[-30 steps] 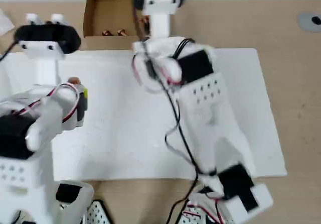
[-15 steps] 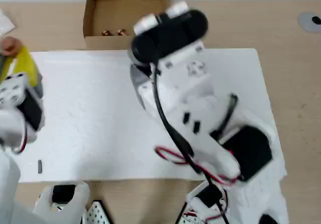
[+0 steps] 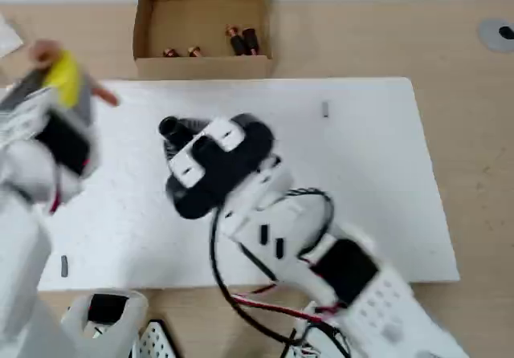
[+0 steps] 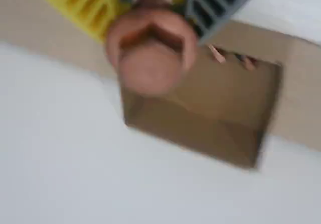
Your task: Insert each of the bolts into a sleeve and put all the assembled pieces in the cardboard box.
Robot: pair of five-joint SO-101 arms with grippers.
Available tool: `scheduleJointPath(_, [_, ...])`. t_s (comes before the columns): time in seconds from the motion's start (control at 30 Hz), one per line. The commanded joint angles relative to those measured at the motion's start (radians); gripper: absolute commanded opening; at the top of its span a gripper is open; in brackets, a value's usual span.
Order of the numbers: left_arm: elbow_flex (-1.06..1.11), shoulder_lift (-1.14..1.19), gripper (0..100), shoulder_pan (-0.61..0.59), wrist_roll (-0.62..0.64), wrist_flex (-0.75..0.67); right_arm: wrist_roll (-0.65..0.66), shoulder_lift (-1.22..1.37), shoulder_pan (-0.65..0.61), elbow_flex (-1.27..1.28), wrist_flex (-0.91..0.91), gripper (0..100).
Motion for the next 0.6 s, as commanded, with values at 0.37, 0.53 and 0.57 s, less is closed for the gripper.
scheduleJointPath(0.37, [0.201,-0.008,1,0.089,0.009,-0.307,-0.106,-0.216,0.209,0.441,-0.539,0.9])
scheduleJointPath(0.53, [0.293,-0.008,1,0.215,0.006,-0.387,-0.19,-0.3,0.217,0.533,-0.539,0.9])
scheduleJointPath(0.57, [0.313,-0.008,1,0.242,0.006,-0.396,-0.204,-0.311,0.213,0.539,-0.539,0.9])
